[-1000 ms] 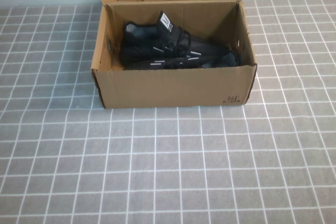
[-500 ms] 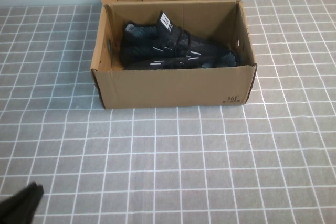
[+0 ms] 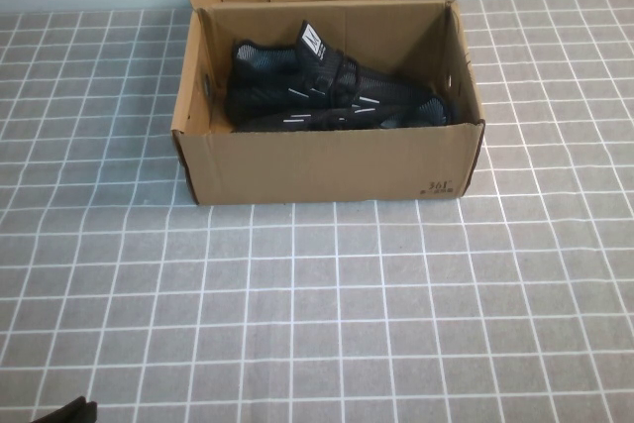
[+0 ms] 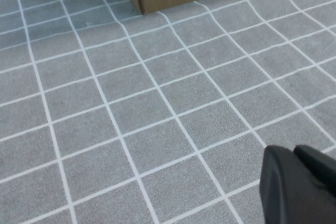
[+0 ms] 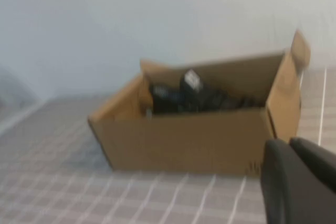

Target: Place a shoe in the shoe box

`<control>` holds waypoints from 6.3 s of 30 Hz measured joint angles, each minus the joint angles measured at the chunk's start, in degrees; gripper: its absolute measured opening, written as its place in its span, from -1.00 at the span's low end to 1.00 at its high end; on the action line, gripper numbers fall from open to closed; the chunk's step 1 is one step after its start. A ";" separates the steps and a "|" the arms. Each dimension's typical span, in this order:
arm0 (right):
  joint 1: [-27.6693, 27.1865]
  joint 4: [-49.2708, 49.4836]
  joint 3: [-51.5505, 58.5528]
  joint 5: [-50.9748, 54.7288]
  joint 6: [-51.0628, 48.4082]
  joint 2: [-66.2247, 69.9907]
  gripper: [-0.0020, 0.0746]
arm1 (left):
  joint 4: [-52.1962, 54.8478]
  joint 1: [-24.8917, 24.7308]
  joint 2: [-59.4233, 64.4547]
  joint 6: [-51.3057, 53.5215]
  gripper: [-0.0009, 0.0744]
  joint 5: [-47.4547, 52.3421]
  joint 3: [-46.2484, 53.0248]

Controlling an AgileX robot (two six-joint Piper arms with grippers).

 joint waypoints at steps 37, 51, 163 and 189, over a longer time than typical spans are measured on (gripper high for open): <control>-22.51 -12.41 11.20 17.27 0.00 -9.63 -0.99 | 0.00 0.00 0.00 0.00 -0.98 0.41 0.00; -22.51 -12.41 11.20 17.27 0.00 -9.63 -0.99 | 0.00 0.00 0.00 0.00 -0.98 0.41 0.00; -22.51 -12.41 11.20 17.56 0.00 -9.73 -0.99 | -0.40 19.56 -11.62 -8.16 -0.98 6.67 0.00; -22.51 -12.41 11.20 17.56 0.00 -9.85 -0.99 | -0.40 19.56 -11.62 -8.16 -0.98 6.67 0.00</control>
